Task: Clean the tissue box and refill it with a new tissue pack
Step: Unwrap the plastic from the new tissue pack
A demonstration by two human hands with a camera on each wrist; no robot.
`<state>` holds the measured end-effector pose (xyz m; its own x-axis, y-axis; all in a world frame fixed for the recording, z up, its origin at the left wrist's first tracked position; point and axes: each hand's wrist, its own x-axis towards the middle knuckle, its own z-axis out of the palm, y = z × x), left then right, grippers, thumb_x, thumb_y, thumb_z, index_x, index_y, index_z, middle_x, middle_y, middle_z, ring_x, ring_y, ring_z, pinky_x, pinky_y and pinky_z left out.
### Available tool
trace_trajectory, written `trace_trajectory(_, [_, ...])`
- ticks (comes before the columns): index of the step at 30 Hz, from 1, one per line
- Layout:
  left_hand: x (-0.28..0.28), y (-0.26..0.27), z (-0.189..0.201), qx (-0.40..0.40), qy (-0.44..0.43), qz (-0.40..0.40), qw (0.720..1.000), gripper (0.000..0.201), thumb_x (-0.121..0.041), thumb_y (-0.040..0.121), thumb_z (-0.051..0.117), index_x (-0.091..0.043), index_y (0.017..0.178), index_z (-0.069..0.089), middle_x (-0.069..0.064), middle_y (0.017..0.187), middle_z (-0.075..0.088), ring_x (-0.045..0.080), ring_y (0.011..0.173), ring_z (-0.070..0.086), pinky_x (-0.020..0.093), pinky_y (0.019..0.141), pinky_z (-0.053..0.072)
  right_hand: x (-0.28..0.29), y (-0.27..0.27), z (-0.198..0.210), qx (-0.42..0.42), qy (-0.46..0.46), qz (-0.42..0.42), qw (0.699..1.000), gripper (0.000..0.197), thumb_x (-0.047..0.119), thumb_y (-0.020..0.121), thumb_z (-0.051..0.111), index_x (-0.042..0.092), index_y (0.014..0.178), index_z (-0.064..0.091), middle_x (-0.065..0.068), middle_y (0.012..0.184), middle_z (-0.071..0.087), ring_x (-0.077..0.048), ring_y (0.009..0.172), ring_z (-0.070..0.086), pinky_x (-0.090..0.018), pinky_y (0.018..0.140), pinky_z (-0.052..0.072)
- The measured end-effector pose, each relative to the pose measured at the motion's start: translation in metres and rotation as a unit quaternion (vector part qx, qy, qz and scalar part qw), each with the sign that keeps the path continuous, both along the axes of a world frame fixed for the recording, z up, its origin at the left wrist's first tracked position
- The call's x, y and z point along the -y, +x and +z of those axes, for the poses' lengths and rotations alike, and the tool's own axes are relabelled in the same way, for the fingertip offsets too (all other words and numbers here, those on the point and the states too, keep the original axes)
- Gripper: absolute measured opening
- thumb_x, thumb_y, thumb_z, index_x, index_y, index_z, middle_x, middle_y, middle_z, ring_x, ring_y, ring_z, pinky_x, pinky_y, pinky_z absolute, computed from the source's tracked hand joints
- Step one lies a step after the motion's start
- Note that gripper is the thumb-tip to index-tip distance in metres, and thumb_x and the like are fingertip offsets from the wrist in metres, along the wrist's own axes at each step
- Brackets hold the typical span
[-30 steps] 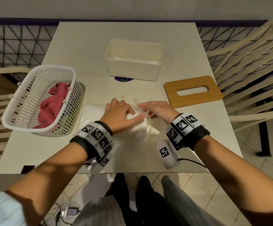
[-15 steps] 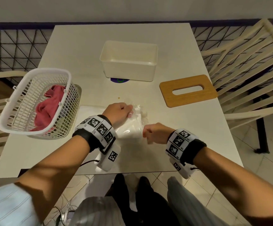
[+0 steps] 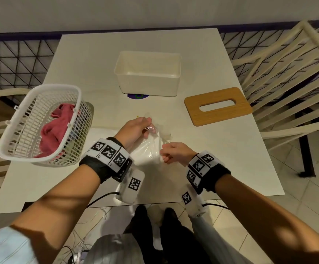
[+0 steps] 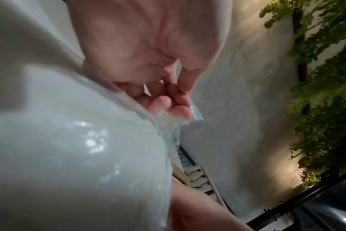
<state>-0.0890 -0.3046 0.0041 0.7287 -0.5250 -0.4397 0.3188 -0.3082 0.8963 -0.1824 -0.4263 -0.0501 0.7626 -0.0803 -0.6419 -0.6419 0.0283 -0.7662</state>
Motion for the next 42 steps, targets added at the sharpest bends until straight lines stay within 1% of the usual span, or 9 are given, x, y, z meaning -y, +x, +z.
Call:
trace_trajectory(12, [-0.006, 0.003, -0.003, -0.044, -0.079, 0.018, 0.996, 0.036, -0.015, 0.096, 0.039, -0.008, 0.065, 0.054, 0.006, 0.064, 0.052, 0.004, 0.045, 0.044, 0.016, 0.06, 0.037, -0.005, 0.019, -0.003, -0.071, 0.012, -0.093, 0.993, 0.027, 0.003, 0.082, 0.046, 0.015, 0.058, 0.041, -0.004, 0.058, 0.035, -0.014, 0.048, 0.031, -0.02, 0.047, 0.027])
trace_trajectory(19, [-0.003, 0.008, -0.002, -0.062, -0.113, 0.036, 0.991, 0.035, -0.011, 0.096, 0.037, -0.007, 0.064, 0.05, -0.007, 0.045, 0.059, 0.002, 0.041, 0.046, 0.009, 0.047, 0.041, -0.005, 0.024, -0.009, -0.058, -0.023, -0.086, 0.994, 0.032, 0.003, 0.091, 0.044, 0.01, 0.06, 0.05, -0.006, 0.061, 0.052, -0.015, 0.054, 0.05, -0.024, 0.063, 0.045])
trace_trajectory(24, [-0.003, 0.008, -0.004, -0.08, -0.121, 0.033, 0.989, 0.035, -0.01, 0.096, 0.036, -0.008, 0.063, 0.05, -0.006, 0.045, 0.059, 0.002, 0.041, 0.046, 0.01, 0.048, 0.041, -0.006, 0.028, -0.009, -0.09, -0.052, -0.07, 0.992, 0.028, 0.007, 0.09, 0.046, 0.012, 0.062, 0.047, -0.005, 0.062, 0.051, -0.015, 0.053, 0.049, -0.023, 0.055, 0.043])
trace_trajectory(30, [-0.001, 0.005, -0.002, -0.088, -0.108, 0.066, 0.988, 0.036, -0.011, 0.095, 0.039, -0.008, 0.061, 0.049, -0.006, 0.045, 0.057, 0.003, 0.04, 0.045, 0.009, 0.045, 0.04, -0.005, 0.032, -0.003, -0.065, 0.106, -0.11, 0.986, 0.046, 0.032, 0.086, 0.048, 0.024, 0.042, 0.046, 0.007, 0.046, 0.03, -0.007, 0.036, 0.024, -0.022, 0.044, 0.014])
trace_trajectory(33, [0.002, 0.005, -0.001, 0.0, 0.008, 0.07, 0.998, 0.024, -0.019, 0.093, 0.047, -0.011, 0.071, 0.05, -0.007, 0.053, 0.055, 0.006, 0.048, 0.045, 0.014, 0.053, 0.038, -0.003, 0.032, 0.0, -0.055, 0.138, -0.092, 0.985, 0.045, 0.041, 0.087, 0.046, 0.026, 0.045, 0.042, 0.008, 0.048, 0.021, -0.007, 0.041, 0.015, -0.031, 0.06, 0.003])
trace_trajectory(36, [-0.007, 0.013, -0.005, 0.303, 0.166, 0.004, 0.938, 0.023, -0.02, 0.086, 0.059, -0.012, 0.106, 0.049, -0.004, 0.085, 0.047, 0.008, 0.071, 0.047, 0.008, 0.065, 0.039, -0.002, 0.03, 0.0, -0.049, 0.125, -0.064, 0.989, 0.026, 0.048, 0.082, 0.054, 0.026, 0.07, 0.048, 0.003, 0.06, 0.02, -0.01, 0.053, 0.014, -0.031, 0.061, 0.004])
trace_trajectory(38, [-0.018, 0.017, -0.008, 0.457, 0.217, -0.107, 0.856, 0.035, -0.017, 0.085, 0.058, -0.015, 0.119, 0.05, 0.006, 0.109, 0.049, 0.014, 0.089, 0.051, 0.026, 0.08, 0.044, -0.004, 0.03, -0.006, -0.063, 0.101, -0.052, 0.992, 0.038, 0.058, 0.069, 0.064, 0.023, 0.084, 0.057, 0.002, 0.062, 0.031, -0.011, 0.052, 0.025, -0.026, 0.056, 0.018])
trace_trajectory(40, [-0.029, 0.017, -0.009, 0.509, 0.267, -0.225, 0.787, 0.037, -0.03, 0.088, 0.04, -0.021, 0.121, 0.056, 0.007, 0.124, 0.054, 0.026, 0.102, 0.055, 0.04, 0.085, 0.043, -0.004, 0.031, -0.009, -0.065, 0.083, -0.046, 0.993, 0.042, 0.058, 0.061, 0.069, 0.022, 0.081, 0.058, 0.003, 0.062, 0.037, -0.01, 0.052, 0.03, -0.024, 0.057, 0.026])
trace_trajectory(42, [-0.041, 0.015, -0.009, 0.448, 0.271, -0.287, 0.802, 0.064, -0.052, 0.08, 0.02, -0.025, 0.129, 0.05, 0.001, 0.136, 0.051, 0.027, 0.119, 0.049, 0.04, 0.099, 0.037, -0.003, 0.032, -0.012, -0.067, 0.07, -0.04, 0.994, 0.045, 0.059, 0.056, 0.072, 0.023, 0.071, 0.052, 0.003, 0.059, 0.037, -0.01, 0.051, 0.031, -0.023, 0.058, 0.027])
